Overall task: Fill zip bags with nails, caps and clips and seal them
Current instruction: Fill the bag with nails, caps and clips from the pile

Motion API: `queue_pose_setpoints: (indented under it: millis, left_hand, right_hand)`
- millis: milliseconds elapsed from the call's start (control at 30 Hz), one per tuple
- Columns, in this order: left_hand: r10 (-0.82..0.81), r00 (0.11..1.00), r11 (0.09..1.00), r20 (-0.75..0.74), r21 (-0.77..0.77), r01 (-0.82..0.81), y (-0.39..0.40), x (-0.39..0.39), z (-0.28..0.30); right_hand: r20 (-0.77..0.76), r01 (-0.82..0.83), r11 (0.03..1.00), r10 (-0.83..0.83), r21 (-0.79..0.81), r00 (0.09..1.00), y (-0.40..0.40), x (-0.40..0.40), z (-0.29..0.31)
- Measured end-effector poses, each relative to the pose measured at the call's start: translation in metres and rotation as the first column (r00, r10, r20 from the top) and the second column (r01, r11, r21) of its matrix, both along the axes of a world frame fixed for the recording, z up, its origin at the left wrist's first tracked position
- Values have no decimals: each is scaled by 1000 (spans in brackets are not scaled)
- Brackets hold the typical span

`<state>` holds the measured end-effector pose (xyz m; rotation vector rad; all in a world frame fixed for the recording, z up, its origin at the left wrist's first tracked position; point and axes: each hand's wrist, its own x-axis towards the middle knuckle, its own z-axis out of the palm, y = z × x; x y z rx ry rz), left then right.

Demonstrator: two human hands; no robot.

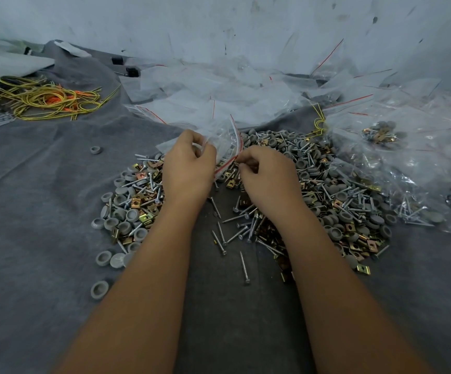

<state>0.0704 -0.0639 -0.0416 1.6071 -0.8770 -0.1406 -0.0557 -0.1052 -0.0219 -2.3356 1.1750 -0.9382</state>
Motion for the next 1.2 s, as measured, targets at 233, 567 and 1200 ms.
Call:
queue_pose_setpoints:
  millis: [233,567,1200]
  left_hand:
    - [-134,987,989,-87,-69,128,-2,0,-1]
    - [-168,986,986,-18,-6,167,-4,-1,-2]
    - [-138,989,990,-62,-28,136,-10,4,-6]
  right_hand:
    - [280,148,989,-136,-24,950,-4,-4,5]
    - [221,-67,987,99,-149,970,-3,1,0]
    - [-456,-2,996,-38,-88,889,-3,-2,-6]
